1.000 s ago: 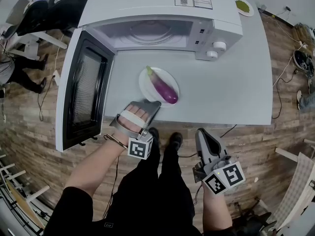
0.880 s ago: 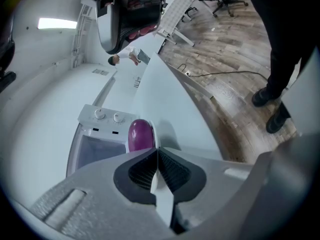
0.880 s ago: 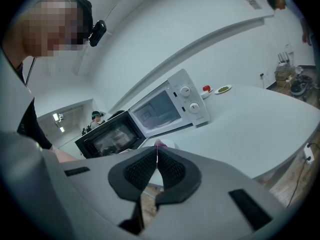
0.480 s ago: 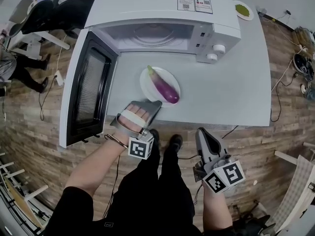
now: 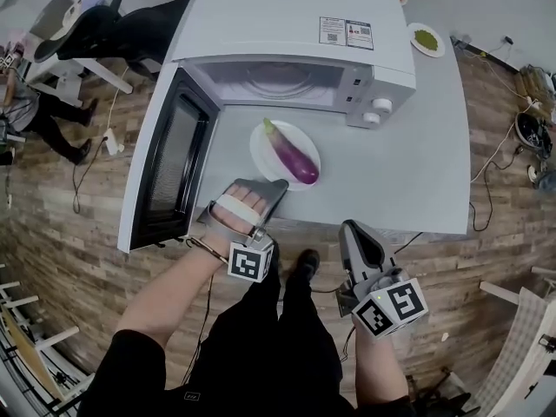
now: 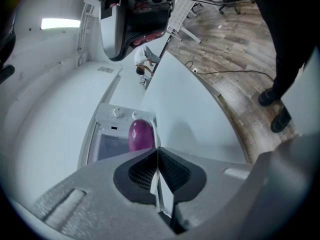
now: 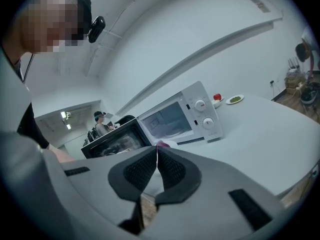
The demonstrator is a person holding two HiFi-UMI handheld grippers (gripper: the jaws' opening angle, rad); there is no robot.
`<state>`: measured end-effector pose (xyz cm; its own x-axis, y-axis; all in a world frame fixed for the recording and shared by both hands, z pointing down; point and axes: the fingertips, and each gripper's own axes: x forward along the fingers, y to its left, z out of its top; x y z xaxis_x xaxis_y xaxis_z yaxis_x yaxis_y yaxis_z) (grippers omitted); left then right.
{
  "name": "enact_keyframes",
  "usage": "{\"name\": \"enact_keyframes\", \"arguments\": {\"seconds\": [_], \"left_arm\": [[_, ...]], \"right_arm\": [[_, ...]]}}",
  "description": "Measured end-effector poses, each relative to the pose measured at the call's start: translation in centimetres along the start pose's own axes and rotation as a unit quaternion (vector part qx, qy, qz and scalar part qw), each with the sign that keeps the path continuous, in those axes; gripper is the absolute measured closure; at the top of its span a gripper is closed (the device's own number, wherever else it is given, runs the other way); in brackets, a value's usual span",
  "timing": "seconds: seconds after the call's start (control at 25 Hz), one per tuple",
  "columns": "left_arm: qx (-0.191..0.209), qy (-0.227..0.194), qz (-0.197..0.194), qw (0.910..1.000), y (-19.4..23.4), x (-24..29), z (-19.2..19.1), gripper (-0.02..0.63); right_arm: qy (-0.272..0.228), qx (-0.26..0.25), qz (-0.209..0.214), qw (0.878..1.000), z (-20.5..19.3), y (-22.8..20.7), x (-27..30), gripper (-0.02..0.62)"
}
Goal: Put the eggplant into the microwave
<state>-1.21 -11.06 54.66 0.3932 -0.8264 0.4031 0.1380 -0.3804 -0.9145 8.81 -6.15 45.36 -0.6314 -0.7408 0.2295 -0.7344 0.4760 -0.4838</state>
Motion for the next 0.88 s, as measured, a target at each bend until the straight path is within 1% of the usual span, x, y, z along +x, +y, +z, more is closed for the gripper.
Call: {"name": "enact_keyframes", "arguments": {"seconds": [0.28,0.56,0.88], "left_arm": [[0.002,0.012,0.002,0.9999,1.9,0.2,-0.2,0.589],[-0.004,0.023,0.019,0.9995,4.5,1.2,0.5,0.589],[-0.003,0.059,0.03,0.9978,6.4,2.5,0.1,0.589]], "right_arm": [[-0.002,-0.01,0.011,1.0,1.5,0.3,0.4,0.578],[0.016,-0.031,0.031,0.999,2.1,-0.6,1.5,0.578],[0.019,-0.044,0.065,0.997,3.6,-2.0,2.2,0.578]]}}
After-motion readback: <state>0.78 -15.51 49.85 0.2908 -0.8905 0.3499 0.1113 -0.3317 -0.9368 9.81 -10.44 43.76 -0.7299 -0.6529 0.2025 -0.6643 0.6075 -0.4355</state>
